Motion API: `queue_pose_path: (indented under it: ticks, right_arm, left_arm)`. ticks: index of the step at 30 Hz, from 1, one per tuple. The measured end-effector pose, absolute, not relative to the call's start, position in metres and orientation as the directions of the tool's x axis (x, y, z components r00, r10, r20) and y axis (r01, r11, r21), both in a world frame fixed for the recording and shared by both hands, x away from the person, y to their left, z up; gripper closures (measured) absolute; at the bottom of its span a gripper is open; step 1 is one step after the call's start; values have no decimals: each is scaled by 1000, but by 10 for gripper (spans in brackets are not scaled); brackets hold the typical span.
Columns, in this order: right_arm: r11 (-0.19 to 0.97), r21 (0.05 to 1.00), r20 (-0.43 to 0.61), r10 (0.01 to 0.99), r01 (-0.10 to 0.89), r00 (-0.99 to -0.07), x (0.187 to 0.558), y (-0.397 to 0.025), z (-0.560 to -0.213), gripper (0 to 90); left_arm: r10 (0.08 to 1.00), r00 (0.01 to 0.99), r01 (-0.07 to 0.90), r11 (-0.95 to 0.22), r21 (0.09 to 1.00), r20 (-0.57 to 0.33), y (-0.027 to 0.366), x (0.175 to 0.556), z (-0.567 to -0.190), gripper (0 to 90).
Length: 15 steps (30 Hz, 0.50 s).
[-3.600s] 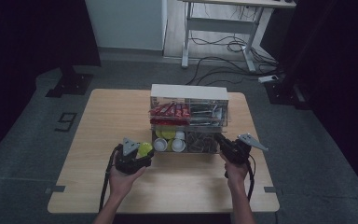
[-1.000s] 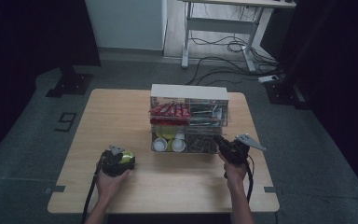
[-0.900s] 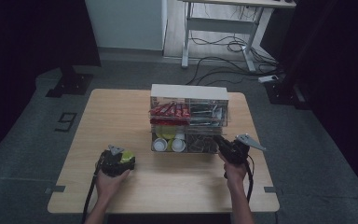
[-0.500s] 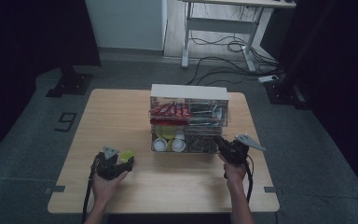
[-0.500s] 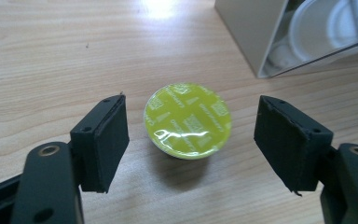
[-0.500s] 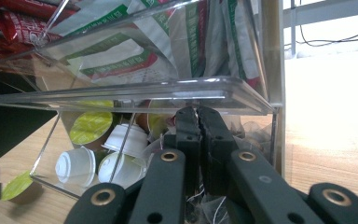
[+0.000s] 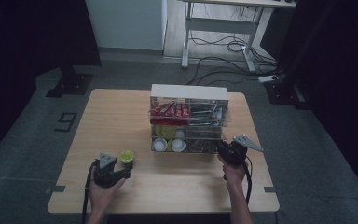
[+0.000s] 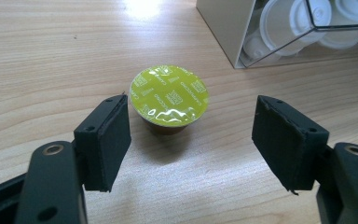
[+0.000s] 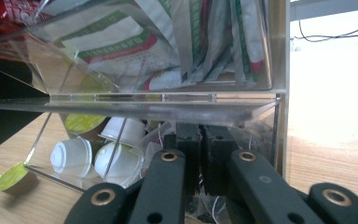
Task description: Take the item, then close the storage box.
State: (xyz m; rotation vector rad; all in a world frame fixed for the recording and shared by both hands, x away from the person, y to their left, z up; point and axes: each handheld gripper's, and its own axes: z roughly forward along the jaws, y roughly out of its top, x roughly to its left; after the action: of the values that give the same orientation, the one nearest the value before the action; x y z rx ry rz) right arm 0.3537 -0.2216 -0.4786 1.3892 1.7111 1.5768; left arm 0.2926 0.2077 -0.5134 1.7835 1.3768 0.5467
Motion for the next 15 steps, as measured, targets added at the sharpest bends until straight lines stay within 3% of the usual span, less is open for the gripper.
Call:
queue_pose_path:
  ticks: [15]
  right_arm:
    - [-125, 915, 286, 870, 383, -401, 346, -221, -483, 864]
  left_arm:
    - [934, 330, 591, -91, 802, -137, 209, 285, -515, 283]
